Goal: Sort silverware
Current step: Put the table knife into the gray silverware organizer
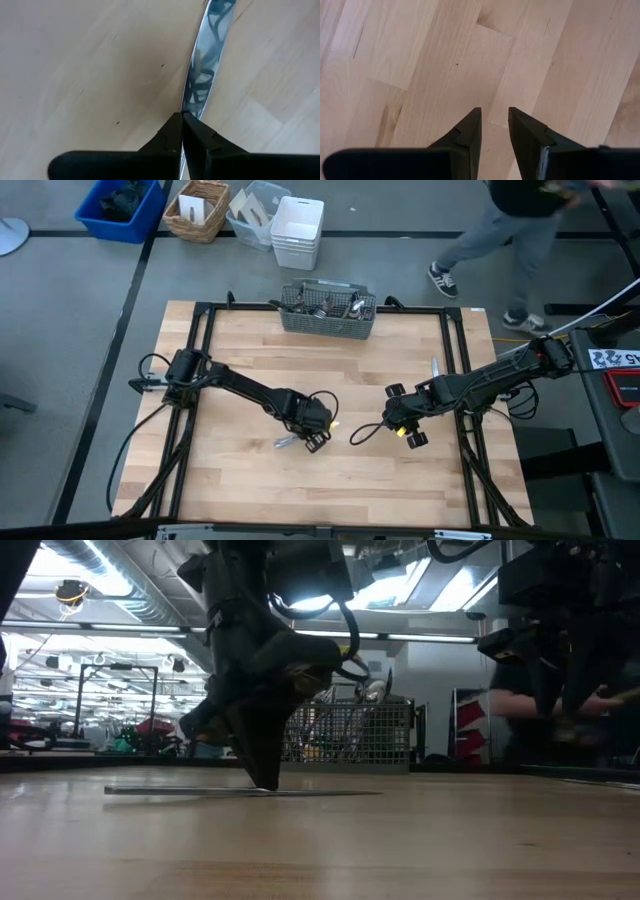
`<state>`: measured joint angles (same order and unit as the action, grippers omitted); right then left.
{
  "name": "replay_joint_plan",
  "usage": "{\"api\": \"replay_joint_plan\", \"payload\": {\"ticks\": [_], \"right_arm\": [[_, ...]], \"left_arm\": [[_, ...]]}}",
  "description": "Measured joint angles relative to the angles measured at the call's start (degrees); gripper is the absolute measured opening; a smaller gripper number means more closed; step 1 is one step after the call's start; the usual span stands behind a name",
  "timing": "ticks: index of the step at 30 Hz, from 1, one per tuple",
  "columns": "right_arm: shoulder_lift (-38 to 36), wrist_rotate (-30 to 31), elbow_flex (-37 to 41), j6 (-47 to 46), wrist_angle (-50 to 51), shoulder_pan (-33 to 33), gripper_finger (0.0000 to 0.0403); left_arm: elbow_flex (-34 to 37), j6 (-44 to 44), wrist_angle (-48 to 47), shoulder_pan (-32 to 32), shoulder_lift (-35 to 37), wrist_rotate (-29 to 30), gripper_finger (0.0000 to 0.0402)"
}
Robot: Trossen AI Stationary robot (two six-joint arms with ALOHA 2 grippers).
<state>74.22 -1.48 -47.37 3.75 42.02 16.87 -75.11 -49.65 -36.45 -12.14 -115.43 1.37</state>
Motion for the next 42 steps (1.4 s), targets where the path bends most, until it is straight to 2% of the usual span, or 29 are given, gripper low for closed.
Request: {"api": "replay_joint_plan", "payload": {"ticks": [12, 22, 29, 33, 36, 42], "right_arm": [[0.00, 0.00, 0.00, 0.00, 0.00, 0.00, 0.0099], [0.00, 0.00, 0.00, -0.02, 0.02, -0.01, 0.0099], [0.00, 0.00, 0.00, -0.01, 0.07, -0.01, 0.0099], [0.00, 0.00, 0.00, -0.02, 0.04, 0.01, 0.0099], [0.00, 0.00, 0.00, -0.02, 0.04, -0.01, 0.0099], [0.00, 0.00, 0.00, -0.02, 0.05, -0.01, 0.0099]], "left_arm": [[0.00, 3.18, 0.10, 1.29, -0.03, -3.69, 0.0004], [-1.15, 5.41, -1.01, 2.51, 1.78, -2.07, 0.0004], [-1.42, 6.43, -1.00, 0.48, 3.97, -2.28, 0.0004], [-1.42, 10.31, -0.89, -0.78, 4.06, -2.43, 0.0004], [-1.42, 11.10, -1.00, -1.03, 4.06, -2.43, 0.0022], [-1.27, 14.87, -1.63, -0.96, 4.10, -2.12, 0.0099]]}}
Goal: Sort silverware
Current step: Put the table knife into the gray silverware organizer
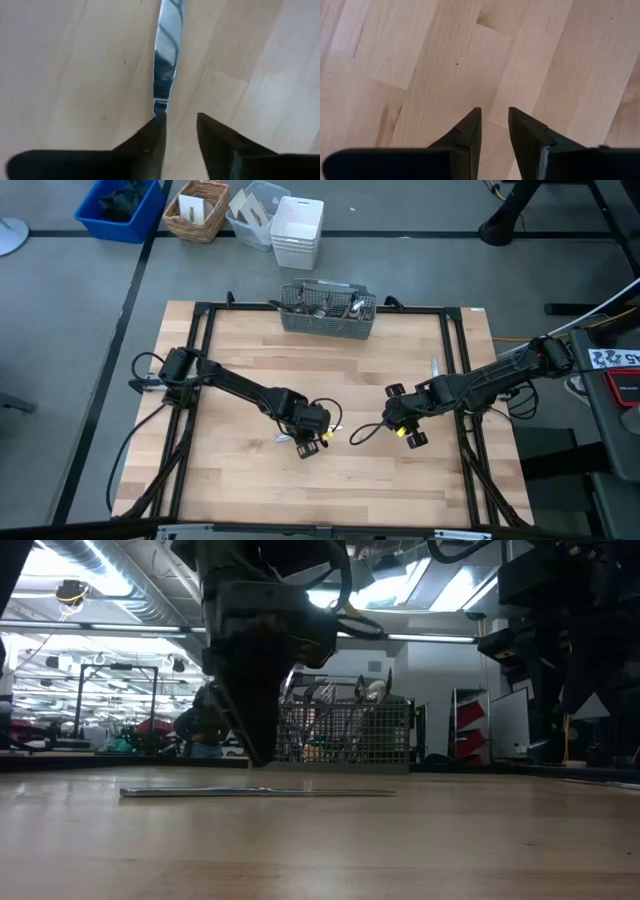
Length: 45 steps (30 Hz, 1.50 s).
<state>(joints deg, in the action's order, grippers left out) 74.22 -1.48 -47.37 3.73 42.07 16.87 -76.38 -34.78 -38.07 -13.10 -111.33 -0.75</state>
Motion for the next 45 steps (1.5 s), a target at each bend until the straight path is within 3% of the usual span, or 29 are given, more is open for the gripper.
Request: {"api": "replay_joint_plan", "payload": {"ticks": [6, 45], "right_arm": [[0.00, 0.00, 0.00, 0.00, 0.03, 0.02, 0.0099], [-1.09, 0.00, -0.46, -0.46, 7.42, 0.00, 0.0099]], "left_arm": [[0.07, 3.49, -0.37, 0.00, -1.17, 2.44, 0.0128], [0.09, 6.31, -2.79, 0.02, -2.10, 4.15, 0.0129]]}}
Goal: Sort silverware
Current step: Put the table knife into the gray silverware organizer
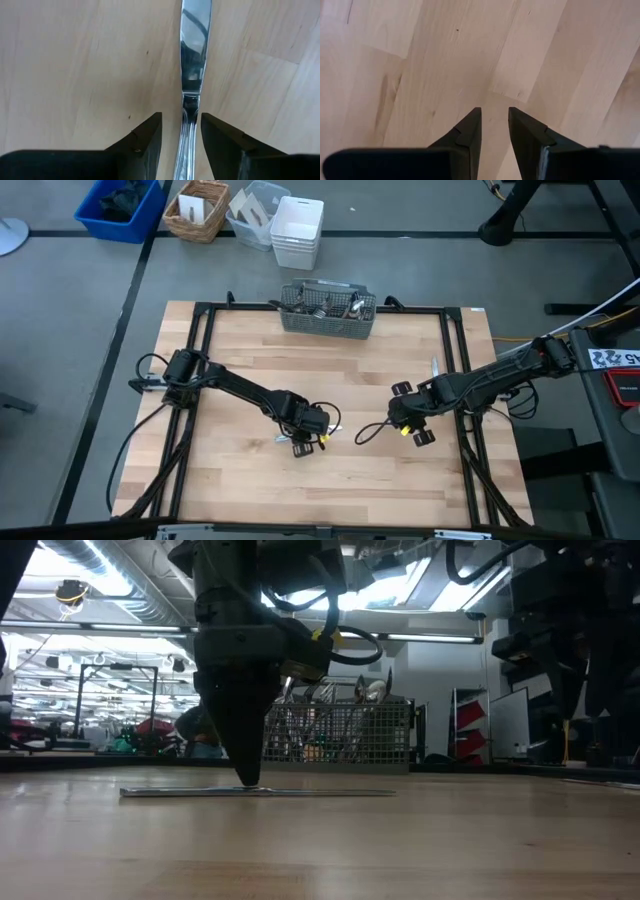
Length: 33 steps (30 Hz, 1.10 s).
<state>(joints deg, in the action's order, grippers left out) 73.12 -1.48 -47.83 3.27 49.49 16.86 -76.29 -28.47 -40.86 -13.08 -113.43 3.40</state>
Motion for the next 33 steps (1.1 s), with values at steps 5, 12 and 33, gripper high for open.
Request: {"api": "replay_joint_plan", "payload": {"ticks": [5, 12, 33], "right_arm": [[0.00, 0.00, 0.00, 0.00, -0.02, 0.00, 0.0099], [0.00, 0.00, 0.00, 0.00, 0.00, 0.00, 0.0099], [0.04, 0.00, 0.00, 0.00, -0.64, 0.01, 0.0099]], "left_arm": [[0.00, -0.02, -0.02, 0.00, 0.00, 0.00, 0.0129], [-0.18, -0.05, -0.09, -0.29, -1.83, -0.25, 0.0129], [-0.18, -1.46, -0.39, 0.15, -2.32, -1.35, 0.0024]]}}
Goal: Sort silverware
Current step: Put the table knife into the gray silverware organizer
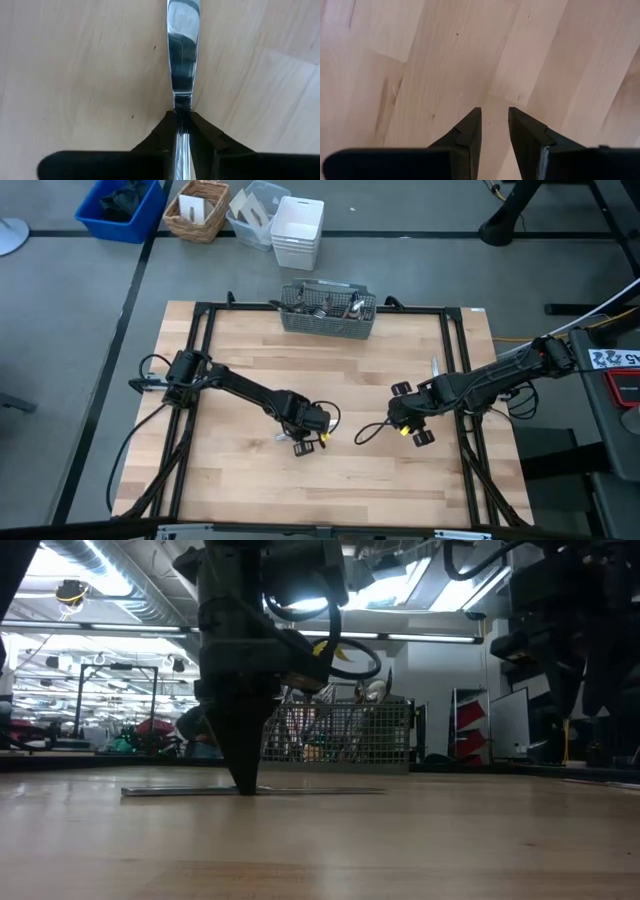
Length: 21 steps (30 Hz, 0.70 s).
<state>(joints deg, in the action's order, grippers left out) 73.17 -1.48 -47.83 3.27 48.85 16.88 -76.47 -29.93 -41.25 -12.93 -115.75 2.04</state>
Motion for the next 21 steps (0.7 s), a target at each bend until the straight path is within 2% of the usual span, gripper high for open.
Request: {"api": "replay_joint_plan", "payload": {"ticks": [5, 21], "right_arm": [[0.00, 0.00, 0.00, 0.02, -2.01, 0.01, 0.0099], [0.02, 0.00, 0.00, 0.02, -2.53, -0.01, 0.0099]], "left_arm": [[0.03, -0.11, 0.14, 0.56, 0.42, -0.54, 0.0039], [-0.32, -0.32, 0.26, 1.05, 0.42, -1.99, 0.0038]]}}
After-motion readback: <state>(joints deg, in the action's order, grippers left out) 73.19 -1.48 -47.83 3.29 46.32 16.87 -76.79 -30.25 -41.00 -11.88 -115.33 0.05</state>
